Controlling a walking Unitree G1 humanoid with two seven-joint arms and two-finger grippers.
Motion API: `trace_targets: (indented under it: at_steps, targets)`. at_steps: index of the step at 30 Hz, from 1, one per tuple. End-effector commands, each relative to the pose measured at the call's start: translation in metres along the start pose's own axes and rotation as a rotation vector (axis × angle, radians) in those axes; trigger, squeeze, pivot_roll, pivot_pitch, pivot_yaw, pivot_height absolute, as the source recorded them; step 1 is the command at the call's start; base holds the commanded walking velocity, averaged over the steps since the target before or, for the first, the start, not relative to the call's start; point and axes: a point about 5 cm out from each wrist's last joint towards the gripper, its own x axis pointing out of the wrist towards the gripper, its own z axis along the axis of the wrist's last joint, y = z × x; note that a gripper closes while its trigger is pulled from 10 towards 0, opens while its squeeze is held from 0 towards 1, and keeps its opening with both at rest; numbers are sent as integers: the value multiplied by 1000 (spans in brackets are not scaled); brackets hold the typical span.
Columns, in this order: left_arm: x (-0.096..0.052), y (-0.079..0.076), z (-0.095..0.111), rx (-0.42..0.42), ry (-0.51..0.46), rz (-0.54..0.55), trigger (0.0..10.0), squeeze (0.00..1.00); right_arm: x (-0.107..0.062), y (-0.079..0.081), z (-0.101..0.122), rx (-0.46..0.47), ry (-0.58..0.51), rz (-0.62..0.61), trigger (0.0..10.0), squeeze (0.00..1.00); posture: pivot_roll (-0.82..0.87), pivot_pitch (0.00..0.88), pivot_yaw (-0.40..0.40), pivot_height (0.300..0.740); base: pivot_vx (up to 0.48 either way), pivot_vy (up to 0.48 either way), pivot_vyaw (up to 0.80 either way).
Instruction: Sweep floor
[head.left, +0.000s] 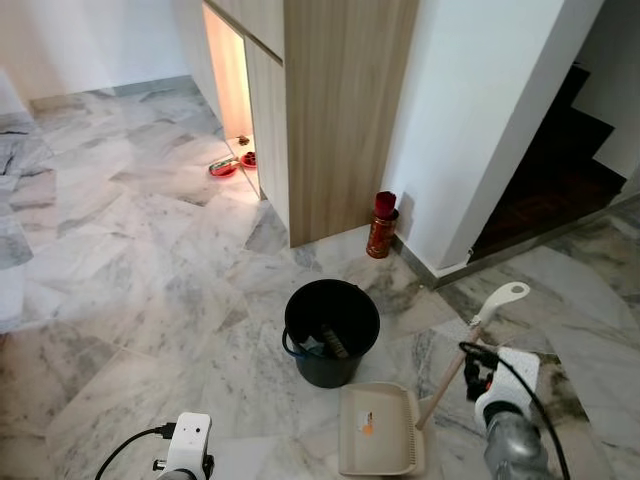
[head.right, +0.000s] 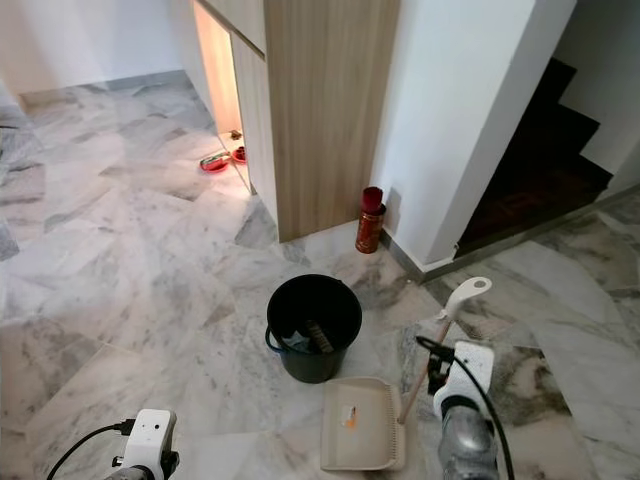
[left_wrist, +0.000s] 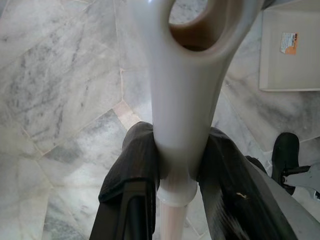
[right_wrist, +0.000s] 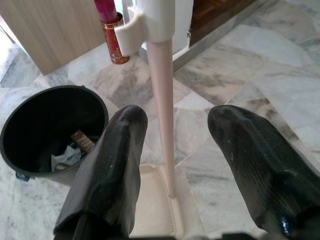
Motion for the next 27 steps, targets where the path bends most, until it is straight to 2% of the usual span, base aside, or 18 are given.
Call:
trace_targets:
  at_steps: [1,2,3,4,5,6,7,14,16,27]
  targets:
    - [0,4,0,20,2,6,10000,0,0,-3,0,10,-4,-16,10000,0,-3,0,-5,740,0,0,0]
    - [0,4,0,20,2,6,10000,0,0,-3,0,10,-4,-16,10000,0,-3,0,-5,740,0,0,0]
    - [-1,5,-1,22,4,6,10000,0,0,-4,3,14,-19,-23,10000,361,-1,0,-4,740,0,0,0]
    - [-1,5,-1,23,5,6,10000,0,0,-5,3,15,-24,-26,10000,361,-1,0,-4,740,0,0,0]
    - [-1,5,-1,24,6,7,10000,0,1,-6,4,26,-29,-32,10000,851,0,0,-3,740,0,0,0]
    - [-1,5,-1,24,6,7,10000,0,1,-6,4,26,-29,-32,10000,851,0,0,-3,740,0,0,0]
    - [-1,6,-2,25,6,6,10000,0,1,-8,4,17,-27,-48,10000,1000,1,0,-2,740,0,0,0]
    - [-1,6,0,26,4,3,10000,0,-2,-27,-2,-21,23,-146,10000,1000,0,0,-1,740,0,0,0]
    - [-1,6,0,26,4,3,10000,0,-3,-32,-1,-3,13,-161,10000,1000,-1,0,-1,740,0,0,0]
    - [-1,6,-1,26,6,2,10000,0,-1,-38,12,20,-69,-163,10000,1000,-2,0,0,740,0,0,0]
